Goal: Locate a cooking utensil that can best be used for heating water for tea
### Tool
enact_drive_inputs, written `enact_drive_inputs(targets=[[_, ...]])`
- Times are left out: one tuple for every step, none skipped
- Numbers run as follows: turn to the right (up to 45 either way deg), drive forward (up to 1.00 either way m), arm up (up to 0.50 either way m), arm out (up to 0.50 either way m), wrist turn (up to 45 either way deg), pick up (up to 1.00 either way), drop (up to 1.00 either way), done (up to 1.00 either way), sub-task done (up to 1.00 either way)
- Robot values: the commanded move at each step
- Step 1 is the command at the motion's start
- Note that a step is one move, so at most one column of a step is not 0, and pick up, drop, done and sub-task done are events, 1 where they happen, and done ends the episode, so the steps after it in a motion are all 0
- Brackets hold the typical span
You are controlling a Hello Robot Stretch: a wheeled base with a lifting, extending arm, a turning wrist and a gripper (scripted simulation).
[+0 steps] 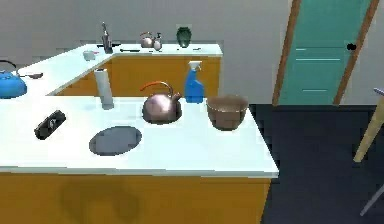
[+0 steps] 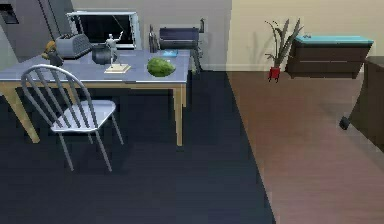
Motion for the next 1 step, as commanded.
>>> enact_drive_inputs(targets=[[0.0,0.0,0.0,0.0,0.0,0.0,0.0,1.0,0.0]])
